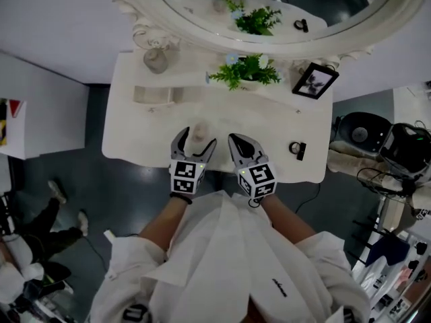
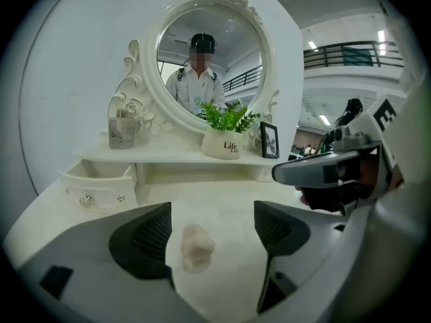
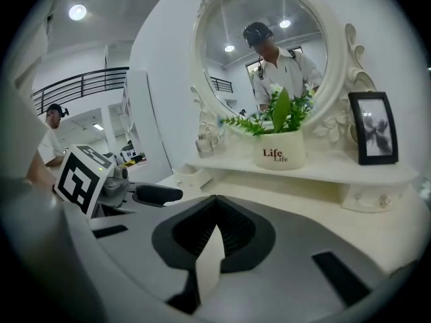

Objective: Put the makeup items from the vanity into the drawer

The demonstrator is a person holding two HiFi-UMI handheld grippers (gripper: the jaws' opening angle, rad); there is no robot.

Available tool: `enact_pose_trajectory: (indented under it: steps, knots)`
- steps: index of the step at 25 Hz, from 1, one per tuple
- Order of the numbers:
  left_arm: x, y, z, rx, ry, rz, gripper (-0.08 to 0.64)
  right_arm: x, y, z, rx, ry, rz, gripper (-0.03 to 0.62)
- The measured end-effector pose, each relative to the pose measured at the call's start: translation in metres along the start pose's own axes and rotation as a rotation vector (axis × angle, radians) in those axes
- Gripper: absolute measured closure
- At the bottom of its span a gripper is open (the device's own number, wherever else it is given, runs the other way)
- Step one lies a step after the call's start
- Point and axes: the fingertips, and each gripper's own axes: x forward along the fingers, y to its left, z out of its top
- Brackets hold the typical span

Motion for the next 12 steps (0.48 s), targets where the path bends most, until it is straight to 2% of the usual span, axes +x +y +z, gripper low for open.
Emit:
enact_pose_trajectory:
  steps: [7, 12]
  knots:
    - [0.025, 0.007, -0.026, 0.043, 0.099, 0.033, 0.187, 0.033, -0.01, -0.026, 0.033, 0.065, 0.025, 0.575]
    - [0.036, 0.012, -0.039, 0.028, 0.155, 0.058, 0.187, 0.044, -0.016, -0.04, 0.062, 0.092, 0.013, 0.575]
